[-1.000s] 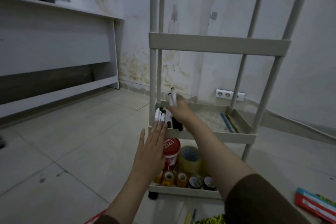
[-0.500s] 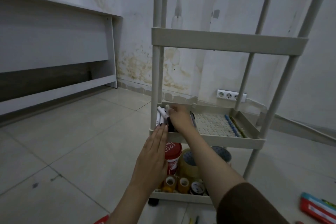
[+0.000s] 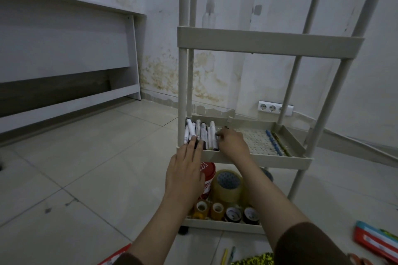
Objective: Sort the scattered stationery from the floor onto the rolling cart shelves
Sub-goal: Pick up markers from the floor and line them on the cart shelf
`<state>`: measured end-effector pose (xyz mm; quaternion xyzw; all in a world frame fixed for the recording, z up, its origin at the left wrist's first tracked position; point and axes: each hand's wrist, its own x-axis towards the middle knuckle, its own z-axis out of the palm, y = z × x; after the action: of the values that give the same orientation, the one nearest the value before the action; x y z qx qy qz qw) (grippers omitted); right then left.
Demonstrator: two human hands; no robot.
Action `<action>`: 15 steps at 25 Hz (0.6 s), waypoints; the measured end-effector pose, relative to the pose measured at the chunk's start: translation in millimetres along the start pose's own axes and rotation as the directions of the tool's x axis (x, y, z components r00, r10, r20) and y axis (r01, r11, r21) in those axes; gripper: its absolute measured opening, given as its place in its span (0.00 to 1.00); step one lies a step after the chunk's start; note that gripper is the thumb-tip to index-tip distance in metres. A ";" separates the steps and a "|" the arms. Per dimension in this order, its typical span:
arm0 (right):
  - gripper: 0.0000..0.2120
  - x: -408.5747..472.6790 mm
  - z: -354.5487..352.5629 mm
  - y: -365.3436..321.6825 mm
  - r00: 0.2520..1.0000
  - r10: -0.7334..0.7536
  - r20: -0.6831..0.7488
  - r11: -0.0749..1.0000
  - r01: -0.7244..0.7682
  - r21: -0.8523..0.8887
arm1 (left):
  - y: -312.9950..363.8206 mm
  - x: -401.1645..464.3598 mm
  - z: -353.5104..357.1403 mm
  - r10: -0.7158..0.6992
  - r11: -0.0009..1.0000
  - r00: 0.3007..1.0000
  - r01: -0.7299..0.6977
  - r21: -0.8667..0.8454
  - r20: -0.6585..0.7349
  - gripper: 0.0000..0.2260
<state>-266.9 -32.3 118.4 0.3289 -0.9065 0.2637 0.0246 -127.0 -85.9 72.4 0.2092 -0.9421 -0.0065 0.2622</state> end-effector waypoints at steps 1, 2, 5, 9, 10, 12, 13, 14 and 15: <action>0.17 0.6 -0.5 0.3 0.999 -0.027 0.026 1.000 0.027 0.011 | 1.3 0.9 -0.3 -0.025 1.000 1.000 0.025 0.001 0.008 0.32; 0.16 0.2 -1.1 0.8 0.998 -0.050 0.049 0.998 0.049 0.028 | 3.3 1.6 0.0 -0.048 0.999 0.999 0.048 -0.005 0.012 0.32; 0.16 -0.4 -1.0 1.2 0.993 -0.097 0.072 0.993 0.091 0.081 | 7.1 3.8 2.4 -0.085 0.996 0.996 0.085 -0.032 0.006 0.32; 0.17 -1.5 1.8 1.7 0.997 -0.040 -0.069 0.987 0.050 0.150 | 4.7 3.1 2.6 -0.070 0.997 0.997 0.071 -0.022 0.025 0.34; 0.17 -2.1 2.2 2.0 0.994 -0.015 -0.105 0.987 0.032 0.157 | 4.3 2.4 2.1 -0.059 0.998 0.997 0.059 -0.004 0.040 0.34; 0.16 -2.6 3.1 1.9 0.990 0.032 -0.137 0.990 -0.012 0.144 | 3.7 1.4 1.0 -0.036 0.998 0.997 0.033 0.046 0.065 0.33; 0.15 -2.1 3.7 0.9 0.990 0.052 -0.130 0.993 -0.038 0.112 | 3.5 1.7 0.2 -0.031 0.997 0.997 0.026 0.067 0.075 0.32; 0.14 -1.3 4.5 0.2 0.991 0.064 -0.115 0.996 -0.056 0.069 | 3.9 2.8 -0.3 -0.029 0.996 0.996 0.022 0.082 0.081 0.32; 0.13 0.2 4.7 -0.2 0.992 0.067 -0.102 0.997 -0.064 0.033 | 4.4 4.6 -0.5 -0.029 0.996 0.996 0.021 0.090 0.086 0.32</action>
<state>-266.3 -34.9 114.5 0.2851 -0.9103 0.2945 0.0578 -132.0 -83.6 75.7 0.2320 -0.9493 0.0228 0.2111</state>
